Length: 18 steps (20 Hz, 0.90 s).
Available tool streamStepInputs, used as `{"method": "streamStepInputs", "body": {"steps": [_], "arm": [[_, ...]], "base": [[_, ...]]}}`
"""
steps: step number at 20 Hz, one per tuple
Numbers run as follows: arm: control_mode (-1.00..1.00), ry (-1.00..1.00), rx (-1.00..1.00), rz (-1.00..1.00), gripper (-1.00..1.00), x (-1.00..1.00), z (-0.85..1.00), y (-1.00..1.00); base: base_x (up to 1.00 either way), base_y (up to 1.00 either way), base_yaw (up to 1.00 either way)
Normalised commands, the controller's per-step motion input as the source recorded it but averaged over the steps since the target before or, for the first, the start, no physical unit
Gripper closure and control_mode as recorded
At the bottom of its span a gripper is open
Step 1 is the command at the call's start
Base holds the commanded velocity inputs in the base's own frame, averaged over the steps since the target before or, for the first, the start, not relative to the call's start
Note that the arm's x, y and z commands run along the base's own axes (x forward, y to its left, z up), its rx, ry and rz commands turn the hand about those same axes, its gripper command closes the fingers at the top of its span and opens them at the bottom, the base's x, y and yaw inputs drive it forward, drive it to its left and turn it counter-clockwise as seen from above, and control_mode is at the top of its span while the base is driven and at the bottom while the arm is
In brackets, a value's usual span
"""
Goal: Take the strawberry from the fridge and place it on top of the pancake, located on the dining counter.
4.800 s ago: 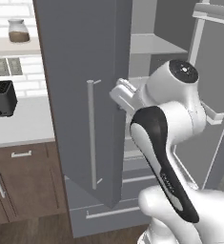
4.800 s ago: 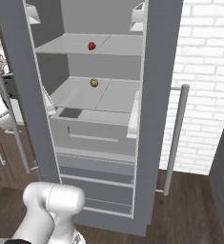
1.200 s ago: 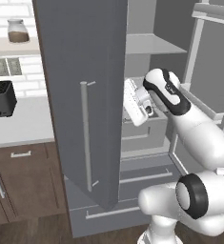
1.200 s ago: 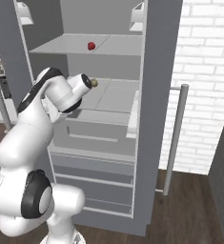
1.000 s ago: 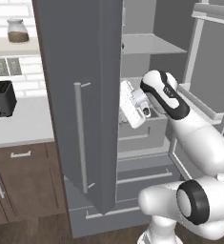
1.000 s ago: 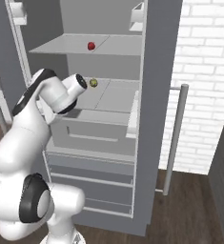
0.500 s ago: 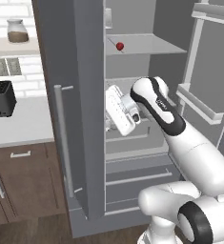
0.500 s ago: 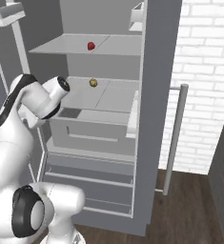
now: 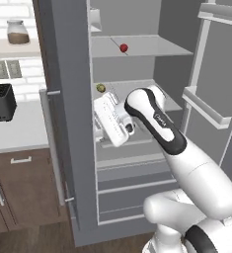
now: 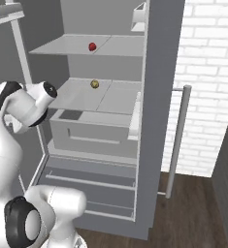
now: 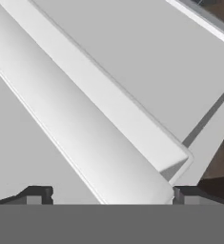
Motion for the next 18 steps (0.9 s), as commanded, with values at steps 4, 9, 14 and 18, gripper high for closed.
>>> {"method": "streamStepInputs", "body": {"steps": [4,9,14,18], "arm": [[-1.0,0.0,0.0,-0.03,-1.0,0.0,0.0,0.4],[-1.0,0.0,0.0,-0.01,-1.0,0.0,0.0,0.35],[-1.0,0.0,0.0,-0.02,-1.0,0.02,0.0,0.34],[-1.0,0.0,0.0,-0.02,-1.0,0.03,0.0,0.3]], "base": [[0.0,0.0,0.0],[0.0,0.0,0.0],[0.0,0.0,0.0],[0.0,0.0,0.0]]}}
